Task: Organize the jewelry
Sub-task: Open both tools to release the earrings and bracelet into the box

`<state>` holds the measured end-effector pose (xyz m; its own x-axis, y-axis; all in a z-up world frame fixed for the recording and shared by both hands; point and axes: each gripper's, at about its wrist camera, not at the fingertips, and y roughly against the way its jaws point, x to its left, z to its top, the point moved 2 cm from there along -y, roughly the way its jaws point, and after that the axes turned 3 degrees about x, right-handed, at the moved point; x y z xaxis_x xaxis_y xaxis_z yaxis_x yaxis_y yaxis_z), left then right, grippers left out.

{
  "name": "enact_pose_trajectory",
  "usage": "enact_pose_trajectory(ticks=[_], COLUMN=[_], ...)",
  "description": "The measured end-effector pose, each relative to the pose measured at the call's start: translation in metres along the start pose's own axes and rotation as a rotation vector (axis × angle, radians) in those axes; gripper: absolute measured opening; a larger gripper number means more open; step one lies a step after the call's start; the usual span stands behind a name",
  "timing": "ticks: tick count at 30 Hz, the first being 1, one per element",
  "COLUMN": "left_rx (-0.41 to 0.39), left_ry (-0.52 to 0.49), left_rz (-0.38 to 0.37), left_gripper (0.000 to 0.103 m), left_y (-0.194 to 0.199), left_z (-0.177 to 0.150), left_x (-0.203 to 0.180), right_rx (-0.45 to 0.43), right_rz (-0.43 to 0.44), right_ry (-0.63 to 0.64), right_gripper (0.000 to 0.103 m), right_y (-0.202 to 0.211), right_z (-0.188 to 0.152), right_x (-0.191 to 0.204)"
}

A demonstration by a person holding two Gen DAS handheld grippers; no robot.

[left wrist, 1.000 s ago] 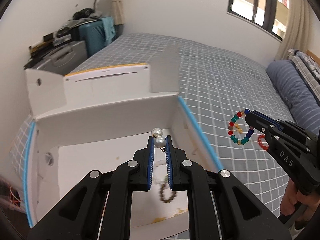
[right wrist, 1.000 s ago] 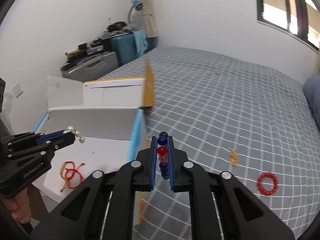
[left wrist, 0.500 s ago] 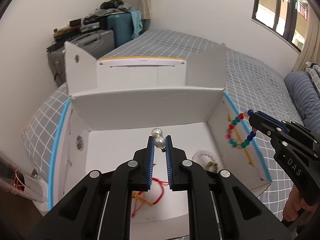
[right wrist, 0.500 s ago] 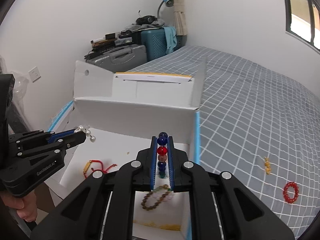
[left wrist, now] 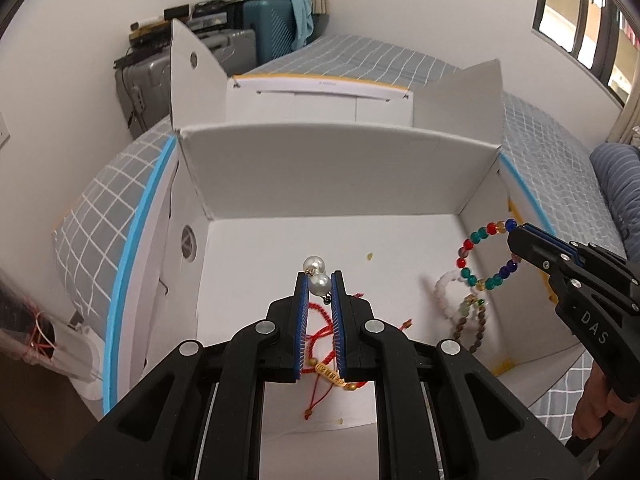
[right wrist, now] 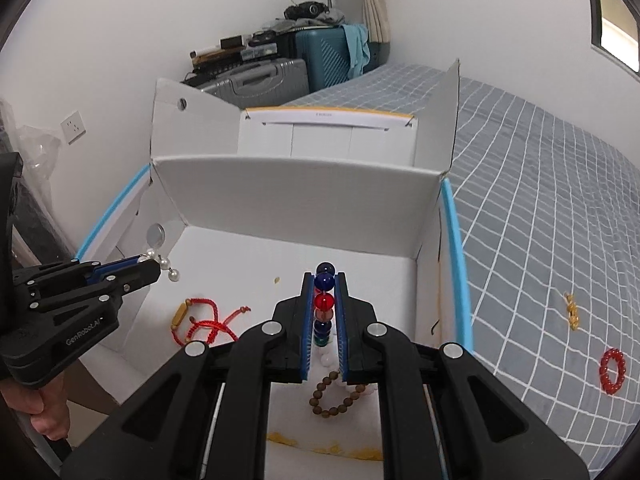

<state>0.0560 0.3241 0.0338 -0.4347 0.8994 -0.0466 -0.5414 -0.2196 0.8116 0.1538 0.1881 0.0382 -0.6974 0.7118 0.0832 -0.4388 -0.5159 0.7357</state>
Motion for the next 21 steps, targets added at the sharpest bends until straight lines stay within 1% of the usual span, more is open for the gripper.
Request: enact_pose_trajectory(ticks=[4,8,9,10,11,12,13,15,17,18,21], left_rx=[0.020,0.022,0.021,0.017,0.011,0.002,-0.005,-0.021,-0.031,-0.036,-0.057], left_ry=[0.001,-0.002,-0.003,-0.003,-0.001,0.004,0.007,0.012,0.015,0.016,0.013], left_rz=[0.005,0.004,0.007,0.012,0.013,0.013,0.013,0.017,0.016,0.014,0.021], left_gripper=[0.011,0.013,0.017,0.021,0.029,0.035,0.037,0.046,0.051,0.056,0.065], left_y=[-0.007,-0.007,-0.007,-0.006,-0.004,-0.001,0.001,0.006,0.009,0.011,0.017], left_z=[-0.004,-0.005,-0.004,-0.004,-0.003,-0.002,-0.002,-0.001,0.001,0.002,0.005], left_x=[0.000,-0.001,-0.002,-0.002,-0.002,-0.002,-0.002,-0.002,-0.003,-0.004,-0.009], right_rx=[0.025,0.023,0.021,0.015,0.010,-0.002,-0.008,-0.023,-0.042,-0.058,-0.086], right_rz=[-0.009,-0.021,-0.022,-0.022,-0.023,-0.025,-0.027,-0.027,-0.030,-0.041,-0.065], right_ry=[0.007,0.011,0.011,0.010,0.009,0.008,0.006,0.004,-0.002,-0.006,-0.006], right_gripper=[0.010,0.011,0.013,0.023,0.032,0.035,0.040,0.046,0.061,0.064,0.071], right_y=[-0.008,-0.007,-0.006,-0.004,-0.002,0.001,0.003,0.009,0.015,0.019,0.029], right_z=[-0.003,-0.006,-0.006,-0.005,-0.005,-0.005,-0.004,-0.003,-0.002,-0.001,0.001], right_x=[0.002,0.001,0.001,0.001,0.001,0.001,0.001,-0.001,-0.003,-0.005,-0.011])
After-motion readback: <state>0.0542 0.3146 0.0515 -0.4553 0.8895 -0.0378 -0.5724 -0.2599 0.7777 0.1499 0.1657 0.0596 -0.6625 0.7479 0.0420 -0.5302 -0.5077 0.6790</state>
